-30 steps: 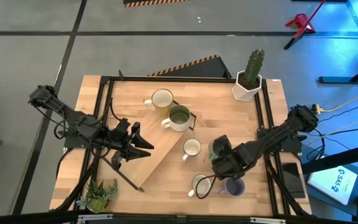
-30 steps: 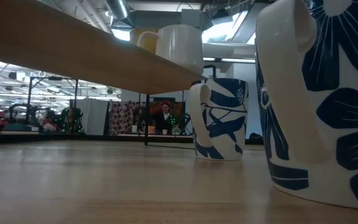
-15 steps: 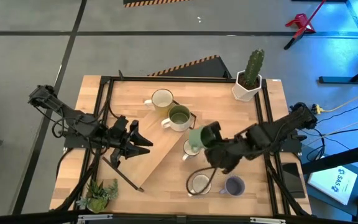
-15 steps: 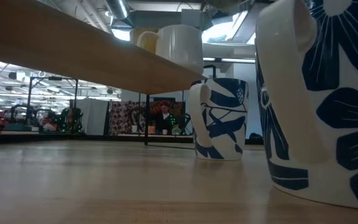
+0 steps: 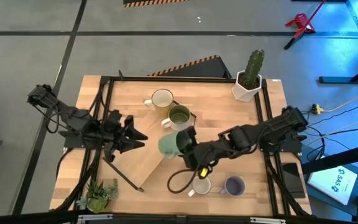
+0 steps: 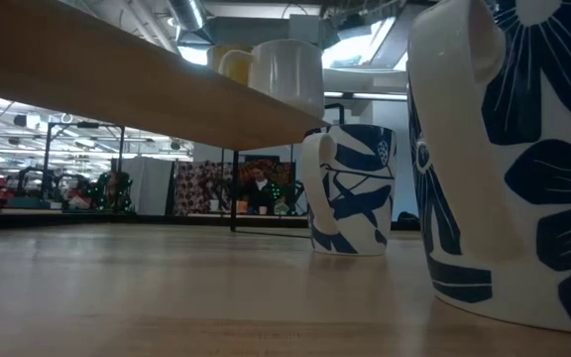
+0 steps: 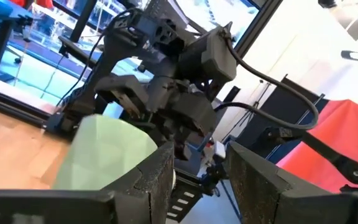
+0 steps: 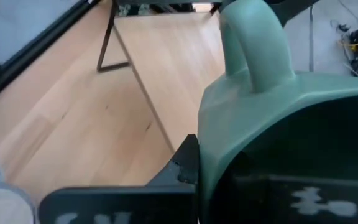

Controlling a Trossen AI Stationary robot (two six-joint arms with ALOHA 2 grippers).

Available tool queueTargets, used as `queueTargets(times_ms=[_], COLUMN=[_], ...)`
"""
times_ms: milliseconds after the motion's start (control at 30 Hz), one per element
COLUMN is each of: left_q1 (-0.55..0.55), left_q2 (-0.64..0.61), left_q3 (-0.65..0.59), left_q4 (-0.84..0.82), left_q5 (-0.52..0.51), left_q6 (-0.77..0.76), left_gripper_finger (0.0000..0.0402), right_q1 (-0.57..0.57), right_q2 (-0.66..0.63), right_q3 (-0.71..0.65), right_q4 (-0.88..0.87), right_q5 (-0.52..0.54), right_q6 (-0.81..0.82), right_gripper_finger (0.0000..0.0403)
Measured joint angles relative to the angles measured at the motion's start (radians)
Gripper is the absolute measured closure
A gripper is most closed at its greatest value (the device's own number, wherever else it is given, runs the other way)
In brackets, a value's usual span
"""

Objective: Place coffee mugs
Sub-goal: Put the green mug on the shelf

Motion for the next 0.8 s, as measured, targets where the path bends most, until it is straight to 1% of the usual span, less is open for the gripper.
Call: queueTargets(times_ms=[100,267,467,700,800], left_q1=[0.0,0.0,0.0,0.0,0.0], left_q2=[-0.02,-0.055,-0.091,-0.102,-0.102], left_q3=[0.0,0.0,0.0,0.0,0.0], left_q4=[-0.036,-0.105,-0.209,-0.334,-0.405], left_q5=[-0.016,-0.045,-0.065,-0.079,-0.098], left_q6=[0.009,0.005,-0.024,-0.032,-0.075], left_gripper_finger=[0.026,0.026,0.026,0.026,0.026], right_q1=[-0.019,-0.052,-0.083,-0.099,-0.107], right_q2=[0.026,0.077,0.127,0.126,0.126], right_q3=[0.0,0.0,0.0,-0.001,-0.001], right_q4=[0.034,0.036,0.038,0.01,-0.024], right_q5=[-0.002,-0.005,-0.07,-0.068,-0.08], right_q6=[0.001,0.004,0.03,0.052,0.071], right_gripper_finger=[0.0402,0.0402,0.0402,0.0402,0.0402])
